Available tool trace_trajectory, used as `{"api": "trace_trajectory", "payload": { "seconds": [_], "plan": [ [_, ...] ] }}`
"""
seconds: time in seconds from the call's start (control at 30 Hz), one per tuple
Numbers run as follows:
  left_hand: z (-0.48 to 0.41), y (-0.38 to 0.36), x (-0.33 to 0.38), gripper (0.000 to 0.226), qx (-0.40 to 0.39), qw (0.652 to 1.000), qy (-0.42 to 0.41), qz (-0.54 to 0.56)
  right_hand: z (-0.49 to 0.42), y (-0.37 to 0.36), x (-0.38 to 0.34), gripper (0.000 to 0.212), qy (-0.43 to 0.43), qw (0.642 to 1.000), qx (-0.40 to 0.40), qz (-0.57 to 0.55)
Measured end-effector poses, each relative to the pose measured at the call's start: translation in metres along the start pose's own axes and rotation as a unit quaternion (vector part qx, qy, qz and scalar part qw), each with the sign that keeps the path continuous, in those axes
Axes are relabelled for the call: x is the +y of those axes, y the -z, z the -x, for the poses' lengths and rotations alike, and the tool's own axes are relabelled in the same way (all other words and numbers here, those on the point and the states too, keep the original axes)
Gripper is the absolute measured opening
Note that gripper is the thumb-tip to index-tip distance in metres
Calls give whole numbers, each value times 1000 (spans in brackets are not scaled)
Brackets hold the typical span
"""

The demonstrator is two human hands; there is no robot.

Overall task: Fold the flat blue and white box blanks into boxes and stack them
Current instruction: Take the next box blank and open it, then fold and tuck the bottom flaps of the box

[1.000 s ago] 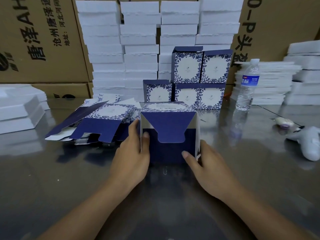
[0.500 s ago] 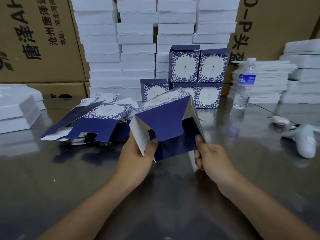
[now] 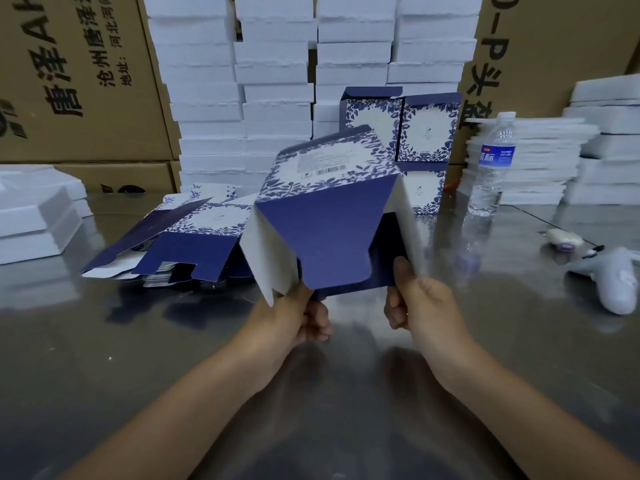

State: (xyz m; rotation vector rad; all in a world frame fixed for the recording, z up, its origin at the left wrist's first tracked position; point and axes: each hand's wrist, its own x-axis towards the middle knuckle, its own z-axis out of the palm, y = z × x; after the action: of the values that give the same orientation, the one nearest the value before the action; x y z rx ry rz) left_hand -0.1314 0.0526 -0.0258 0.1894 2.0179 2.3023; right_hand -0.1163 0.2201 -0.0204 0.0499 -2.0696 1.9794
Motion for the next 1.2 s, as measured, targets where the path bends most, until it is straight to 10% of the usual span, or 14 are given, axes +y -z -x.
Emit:
{"api": "trace_trajectory", "payload": {
  "seconds": [0.27,0.43,0.77,0.9,1.2],
  "plan": [
    [6,-8,6,65,35,998,-22,-54,5,0,-6,67,-23,995,-92,-7],
    [15,-15,11,36,-24,999,-28,32,7,-2,-10,65,-59,992,-80,-73],
    [23,-18,11,63,-60,998,-24,-16,16,0,-14,20,-46,985,-151,-67],
    [21,-21,9,41,-82,996,-15,42,16,0,-12,50,-68,982,-159,-79],
    [18,-20,6,31,-111,989,7,100,21,-5,-14,40,-58,973,-217,-56]
  ]
}}
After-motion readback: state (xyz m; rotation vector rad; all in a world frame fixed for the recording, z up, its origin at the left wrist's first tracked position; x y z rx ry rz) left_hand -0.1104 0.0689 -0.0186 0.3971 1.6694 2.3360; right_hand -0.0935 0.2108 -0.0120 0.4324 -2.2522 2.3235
